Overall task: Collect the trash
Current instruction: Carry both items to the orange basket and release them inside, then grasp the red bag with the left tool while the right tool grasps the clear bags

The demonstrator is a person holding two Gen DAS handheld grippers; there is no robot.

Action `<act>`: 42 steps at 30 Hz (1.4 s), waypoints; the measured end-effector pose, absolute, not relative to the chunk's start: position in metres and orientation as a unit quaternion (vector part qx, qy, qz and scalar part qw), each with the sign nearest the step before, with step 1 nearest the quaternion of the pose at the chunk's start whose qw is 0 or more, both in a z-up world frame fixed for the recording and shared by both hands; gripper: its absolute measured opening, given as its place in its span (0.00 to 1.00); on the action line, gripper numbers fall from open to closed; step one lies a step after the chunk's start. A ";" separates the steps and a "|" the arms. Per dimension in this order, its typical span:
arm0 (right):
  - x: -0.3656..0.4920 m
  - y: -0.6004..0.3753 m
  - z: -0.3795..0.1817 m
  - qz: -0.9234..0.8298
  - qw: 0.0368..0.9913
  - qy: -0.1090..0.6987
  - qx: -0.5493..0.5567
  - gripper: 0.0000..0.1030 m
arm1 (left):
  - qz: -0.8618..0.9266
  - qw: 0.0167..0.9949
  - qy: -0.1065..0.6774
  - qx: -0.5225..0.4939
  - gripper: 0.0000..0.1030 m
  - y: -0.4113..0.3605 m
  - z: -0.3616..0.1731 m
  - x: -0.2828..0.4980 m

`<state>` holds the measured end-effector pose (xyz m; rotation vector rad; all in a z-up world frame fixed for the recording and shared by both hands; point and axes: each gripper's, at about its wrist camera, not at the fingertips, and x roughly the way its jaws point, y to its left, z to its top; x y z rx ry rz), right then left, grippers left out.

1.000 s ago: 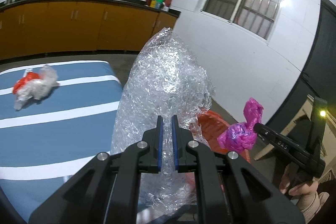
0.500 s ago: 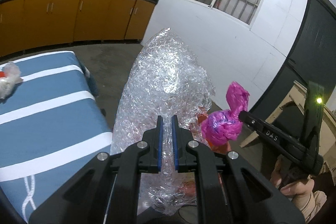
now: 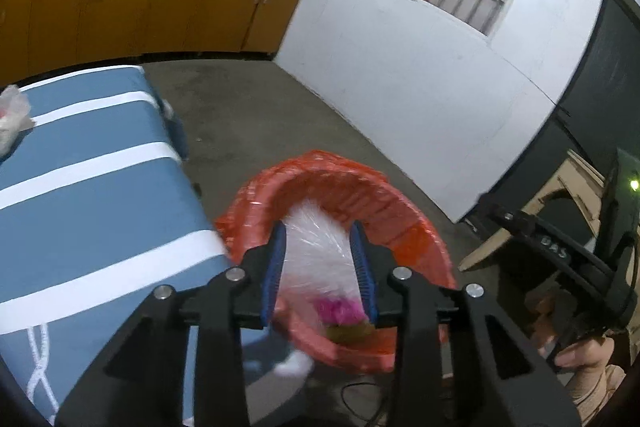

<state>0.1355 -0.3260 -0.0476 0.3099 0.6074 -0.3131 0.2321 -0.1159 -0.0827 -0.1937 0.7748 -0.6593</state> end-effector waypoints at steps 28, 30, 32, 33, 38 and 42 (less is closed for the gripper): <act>0.226 -0.167 -0.036 0.026 0.946 0.314 0.078 0.49 | -0.028 0.949 0.302 -0.088 0.46 0.125 -0.064 0.234; 0.238 -0.146 -0.037 0.047 0.944 0.317 0.076 0.50 | -0.002 0.950 0.298 -0.090 0.46 0.148 -0.064 0.233; 0.251 -0.122 -0.039 0.067 0.942 0.320 0.073 0.50 | 0.019 0.951 0.294 -0.091 0.47 0.166 -0.063 0.232; 0.257 -0.111 -0.040 0.076 0.941 0.322 0.071 0.50 | 0.033 0.951 0.291 -0.095 0.47 0.179 -0.063 0.232; 0.295 -0.052 -0.052 0.117 0.931 0.339 0.070 0.53 | 0.079 0.952 0.278 -0.105 0.50 0.217 -0.065 0.230; 0.330 -0.003 -0.067 0.137 0.923 0.354 0.063 0.54 | 0.104 0.950 0.270 -0.114 0.50 0.241 -0.067 0.228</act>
